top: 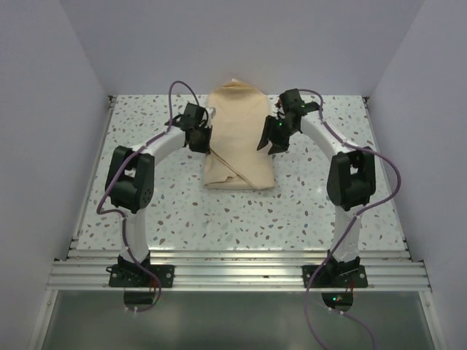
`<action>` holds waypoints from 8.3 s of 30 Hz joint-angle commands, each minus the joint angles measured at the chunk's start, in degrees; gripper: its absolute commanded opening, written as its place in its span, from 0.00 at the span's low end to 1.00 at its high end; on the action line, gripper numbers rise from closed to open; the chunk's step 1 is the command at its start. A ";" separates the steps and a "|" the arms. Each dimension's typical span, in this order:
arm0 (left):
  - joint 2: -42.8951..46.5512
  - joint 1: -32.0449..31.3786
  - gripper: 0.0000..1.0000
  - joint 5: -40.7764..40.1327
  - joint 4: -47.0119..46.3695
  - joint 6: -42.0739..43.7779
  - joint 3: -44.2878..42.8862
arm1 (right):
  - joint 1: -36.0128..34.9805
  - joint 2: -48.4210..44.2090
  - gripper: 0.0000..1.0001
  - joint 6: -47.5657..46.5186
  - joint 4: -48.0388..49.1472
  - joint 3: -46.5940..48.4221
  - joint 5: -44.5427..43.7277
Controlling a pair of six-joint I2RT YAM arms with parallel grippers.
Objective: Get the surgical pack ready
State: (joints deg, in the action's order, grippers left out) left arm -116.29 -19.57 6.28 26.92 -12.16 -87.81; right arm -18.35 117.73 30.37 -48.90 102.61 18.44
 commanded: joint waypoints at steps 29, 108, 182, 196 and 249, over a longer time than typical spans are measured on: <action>8.35 -1.25 0.00 -0.31 -4.24 -0.49 9.58 | -4.41 -7.42 0.42 -0.05 4.96 -19.90 -7.71; -20.73 12.10 0.00 24.65 -29.62 -25.97 -20.39 | 14.13 28.33 0.00 31.68 48.21 17.44 22.52; -27.32 15.09 0.50 13.67 -22.26 -24.57 -33.92 | 16.68 32.12 0.44 30.45 49.78 25.19 16.54; -35.31 14.83 0.49 17.36 -17.69 -28.44 -40.94 | 16.15 35.63 0.47 26.67 42.49 26.41 15.05; -31.30 15.62 0.00 22.54 -23.13 -39.60 -39.29 | 14.04 34.41 0.00 35.72 47.32 27.21 17.33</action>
State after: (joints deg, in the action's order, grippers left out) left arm -154.56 -4.78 26.68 7.44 -50.00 -128.81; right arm -4.10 158.17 64.95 -4.40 130.85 33.19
